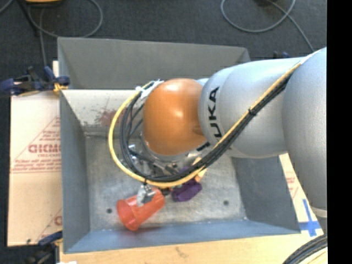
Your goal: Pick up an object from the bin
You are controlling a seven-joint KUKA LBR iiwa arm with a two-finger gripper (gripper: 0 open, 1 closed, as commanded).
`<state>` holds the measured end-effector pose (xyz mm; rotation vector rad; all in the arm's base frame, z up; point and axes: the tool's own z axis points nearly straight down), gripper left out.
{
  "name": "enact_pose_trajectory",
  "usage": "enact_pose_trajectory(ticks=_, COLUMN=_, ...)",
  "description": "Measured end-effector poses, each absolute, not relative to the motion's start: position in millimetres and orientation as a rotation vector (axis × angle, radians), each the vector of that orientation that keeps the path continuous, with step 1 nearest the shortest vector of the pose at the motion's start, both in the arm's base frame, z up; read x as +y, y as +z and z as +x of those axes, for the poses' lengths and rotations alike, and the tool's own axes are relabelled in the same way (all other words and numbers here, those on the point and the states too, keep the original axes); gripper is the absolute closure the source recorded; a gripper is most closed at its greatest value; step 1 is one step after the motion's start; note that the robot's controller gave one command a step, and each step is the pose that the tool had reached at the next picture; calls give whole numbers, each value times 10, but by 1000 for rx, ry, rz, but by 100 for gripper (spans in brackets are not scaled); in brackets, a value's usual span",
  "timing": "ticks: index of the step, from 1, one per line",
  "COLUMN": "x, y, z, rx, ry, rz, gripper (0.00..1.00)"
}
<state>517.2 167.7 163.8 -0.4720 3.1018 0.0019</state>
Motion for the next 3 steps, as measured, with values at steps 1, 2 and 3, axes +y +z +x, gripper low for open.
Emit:
enact_pose_trajectory(ticks=1, x=1525, y=816, z=4834, rx=3038, ry=6, rz=-699, gripper=100)
enact_pose_trajectory(ticks=2, x=1526, y=816, z=4834, rx=3038, ry=6, rz=-698, gripper=100)
enact_pose_trajectory(ticks=3, x=1309, y=2431, z=4886, rx=2932, ry=1, rz=-1129, gripper=100)
